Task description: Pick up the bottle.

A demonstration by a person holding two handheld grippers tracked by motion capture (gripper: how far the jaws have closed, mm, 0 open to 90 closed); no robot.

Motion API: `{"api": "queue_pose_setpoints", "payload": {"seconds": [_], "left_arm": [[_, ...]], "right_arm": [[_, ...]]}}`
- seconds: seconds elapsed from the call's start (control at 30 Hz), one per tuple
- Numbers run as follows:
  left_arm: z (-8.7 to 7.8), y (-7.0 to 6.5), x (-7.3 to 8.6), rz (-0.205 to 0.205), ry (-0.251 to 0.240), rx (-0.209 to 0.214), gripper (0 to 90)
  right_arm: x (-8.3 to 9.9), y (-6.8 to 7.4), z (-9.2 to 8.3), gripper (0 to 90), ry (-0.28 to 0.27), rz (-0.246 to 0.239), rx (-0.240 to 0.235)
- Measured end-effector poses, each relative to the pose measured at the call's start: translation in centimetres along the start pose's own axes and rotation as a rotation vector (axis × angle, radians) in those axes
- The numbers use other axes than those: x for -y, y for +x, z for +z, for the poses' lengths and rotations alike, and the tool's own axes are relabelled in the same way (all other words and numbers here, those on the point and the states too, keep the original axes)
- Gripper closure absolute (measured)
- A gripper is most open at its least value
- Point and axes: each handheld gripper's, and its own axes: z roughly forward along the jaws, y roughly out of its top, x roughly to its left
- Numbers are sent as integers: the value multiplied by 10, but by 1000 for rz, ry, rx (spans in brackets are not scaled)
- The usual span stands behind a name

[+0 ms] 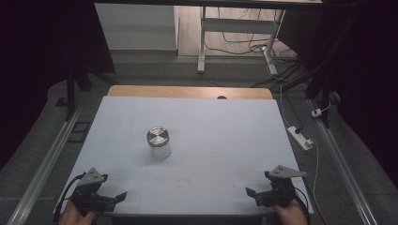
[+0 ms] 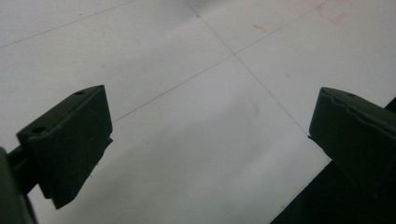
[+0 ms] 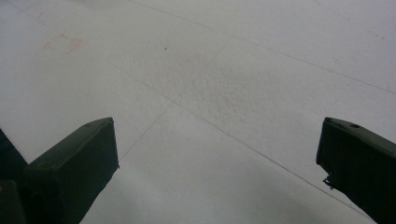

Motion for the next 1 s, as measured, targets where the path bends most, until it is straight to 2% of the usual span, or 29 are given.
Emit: {"api": "queue_pose_setpoints", "payload": {"seconds": [0.2,0.37,0.73,1.0], "left_arm": [[3,1,-8,-8,-11,20,7],[7,4,-14,10,-26,55,11],[18,9,-24,23,-76,98,8],[26,10,-35,32,-88,77,0]], "right_arm": [[0,0,0,0,2,-2,1],[0,0,0,0,1,-3,1],[0,1,0,0,-4,-6,4],[0,1,0,0,-3,-4,6]]}}
